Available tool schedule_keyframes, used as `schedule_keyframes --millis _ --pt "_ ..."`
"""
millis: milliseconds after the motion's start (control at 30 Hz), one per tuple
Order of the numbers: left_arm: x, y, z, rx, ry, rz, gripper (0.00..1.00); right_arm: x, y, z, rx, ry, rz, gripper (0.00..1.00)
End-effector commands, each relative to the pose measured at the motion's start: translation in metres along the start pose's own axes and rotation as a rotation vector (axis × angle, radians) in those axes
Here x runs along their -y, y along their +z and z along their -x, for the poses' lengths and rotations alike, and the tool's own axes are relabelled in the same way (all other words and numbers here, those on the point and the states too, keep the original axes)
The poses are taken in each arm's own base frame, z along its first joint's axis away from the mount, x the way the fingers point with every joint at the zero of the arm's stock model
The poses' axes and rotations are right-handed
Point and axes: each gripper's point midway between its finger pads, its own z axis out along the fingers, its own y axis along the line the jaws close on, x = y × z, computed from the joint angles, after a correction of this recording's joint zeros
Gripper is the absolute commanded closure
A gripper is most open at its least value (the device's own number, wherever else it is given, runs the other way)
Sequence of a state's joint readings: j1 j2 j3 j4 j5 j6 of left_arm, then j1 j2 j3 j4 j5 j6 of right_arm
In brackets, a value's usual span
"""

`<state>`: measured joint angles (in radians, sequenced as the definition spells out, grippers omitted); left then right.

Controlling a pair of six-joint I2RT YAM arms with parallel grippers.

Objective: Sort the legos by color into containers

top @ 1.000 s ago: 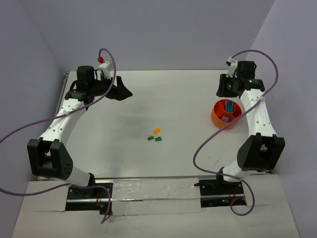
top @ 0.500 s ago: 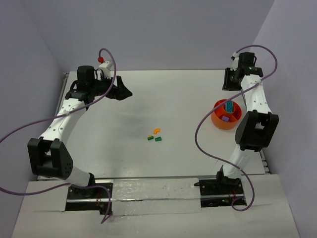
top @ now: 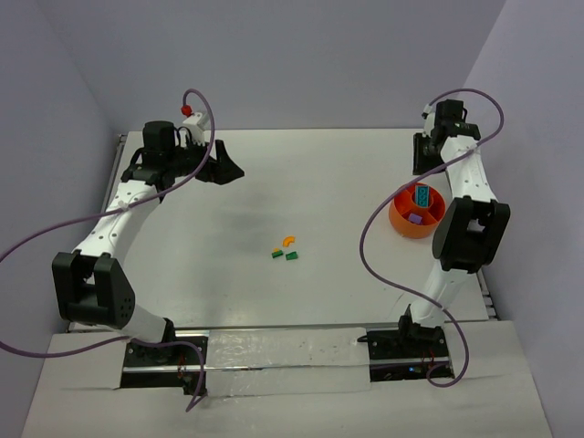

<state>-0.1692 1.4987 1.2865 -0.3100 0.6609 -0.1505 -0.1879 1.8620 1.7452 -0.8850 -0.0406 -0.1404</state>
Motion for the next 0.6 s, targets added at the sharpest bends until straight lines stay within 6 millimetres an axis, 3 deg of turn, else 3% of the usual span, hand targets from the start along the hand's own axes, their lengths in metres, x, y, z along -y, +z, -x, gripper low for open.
schedule_keyframes --millis 0,567 --pt "0.006 -0.001 0.017 0.043 0.04 -0.017 0.03 0.007 0.003 0.006 -0.007 -0.031 -0.021 0.74" --pt "0.005 0.0 0.013 0.038 0.034 -0.017 0.04 0.01 0.017 -0.007 -0.075 -0.062 -0.017 0.7"
